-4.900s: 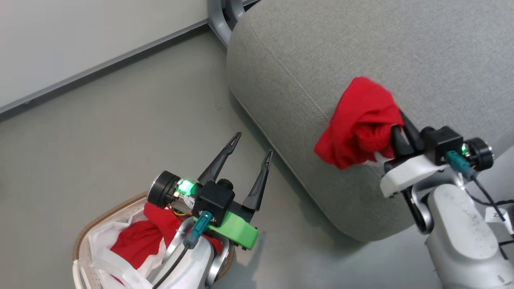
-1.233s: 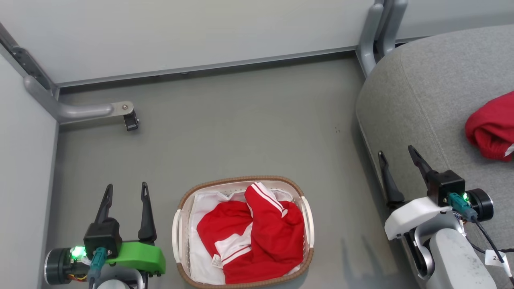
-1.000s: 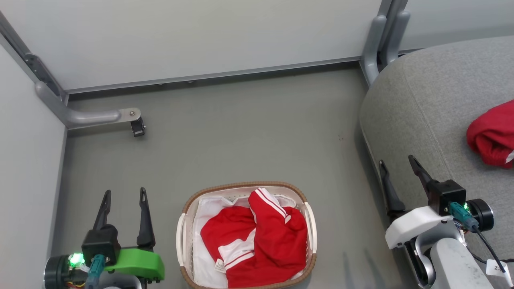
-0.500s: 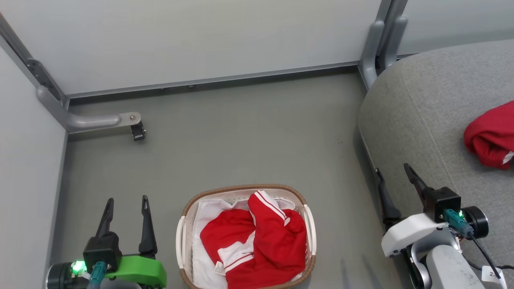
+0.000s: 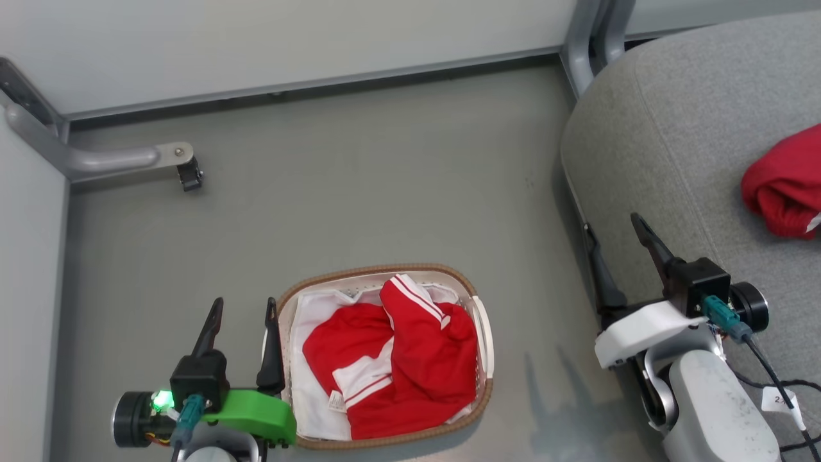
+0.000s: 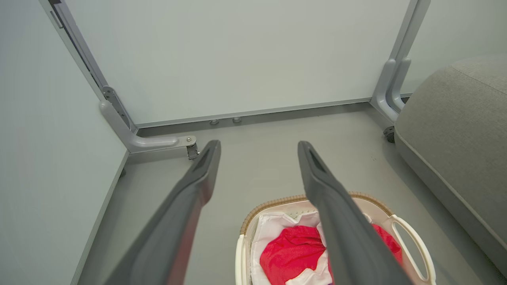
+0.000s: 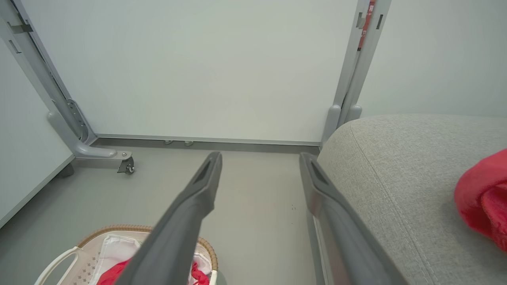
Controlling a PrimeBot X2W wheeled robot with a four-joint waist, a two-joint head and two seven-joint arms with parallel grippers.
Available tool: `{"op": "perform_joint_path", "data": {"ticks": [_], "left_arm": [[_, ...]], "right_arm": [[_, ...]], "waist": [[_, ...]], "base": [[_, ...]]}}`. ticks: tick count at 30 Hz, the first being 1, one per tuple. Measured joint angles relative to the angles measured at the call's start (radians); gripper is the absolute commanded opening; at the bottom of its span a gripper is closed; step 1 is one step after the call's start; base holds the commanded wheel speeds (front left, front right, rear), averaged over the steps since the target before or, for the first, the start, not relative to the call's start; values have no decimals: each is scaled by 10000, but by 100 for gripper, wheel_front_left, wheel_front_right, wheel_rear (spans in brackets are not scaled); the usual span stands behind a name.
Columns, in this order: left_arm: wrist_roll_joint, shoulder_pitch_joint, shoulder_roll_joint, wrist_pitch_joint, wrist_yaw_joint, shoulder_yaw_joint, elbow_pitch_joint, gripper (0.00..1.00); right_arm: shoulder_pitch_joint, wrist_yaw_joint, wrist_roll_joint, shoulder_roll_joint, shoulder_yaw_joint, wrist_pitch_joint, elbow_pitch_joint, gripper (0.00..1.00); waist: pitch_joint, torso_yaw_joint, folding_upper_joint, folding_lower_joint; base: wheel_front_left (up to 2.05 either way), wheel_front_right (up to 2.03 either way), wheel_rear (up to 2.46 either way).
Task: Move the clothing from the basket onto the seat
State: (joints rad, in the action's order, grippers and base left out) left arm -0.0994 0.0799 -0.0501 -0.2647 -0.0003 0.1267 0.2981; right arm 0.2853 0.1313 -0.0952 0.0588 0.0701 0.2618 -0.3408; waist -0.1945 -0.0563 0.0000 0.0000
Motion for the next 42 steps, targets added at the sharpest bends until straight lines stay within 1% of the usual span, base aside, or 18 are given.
{"op": "perform_joint_path", "data": {"ticks": [10, 17, 24, 31, 42], "left_arm": [[-136, 1063, 10, 0, -186, 1057, 729, 100], [-230, 1930, 17, 0, -272, 1616, 1363, 100], [-224, 2962, 21, 0, -437, 1808, 1998, 100], [-217, 3870, 27, 0, -629, 2048, 2976, 100], [-297, 5344, 29, 0, -888, 2265, 5181, 100]], "right_arm": [[812, 0, -115, -8, 194, 0, 407, 100], [1420, 0, -198, -23, 320, 0, 704, 100], [2119, 0, -232, -50, 387, 0, 1009, 100], [2658, 0, -290, -59, 458, 0, 1262, 100], [3196, 0, -502, -77, 648, 0, 1590, 100]], "waist": [[-1238, -312, 0, 0], [-2175, -518, 0, 0], [-3205, -763, 0, 0], [-4163, -1050, 0, 0], [-5467, -1557, 0, 1]], "base": [[0, 0, 0], [0, 0, 0], [0, 0, 0], [0, 0, 0], [0, 0, 0]]}}
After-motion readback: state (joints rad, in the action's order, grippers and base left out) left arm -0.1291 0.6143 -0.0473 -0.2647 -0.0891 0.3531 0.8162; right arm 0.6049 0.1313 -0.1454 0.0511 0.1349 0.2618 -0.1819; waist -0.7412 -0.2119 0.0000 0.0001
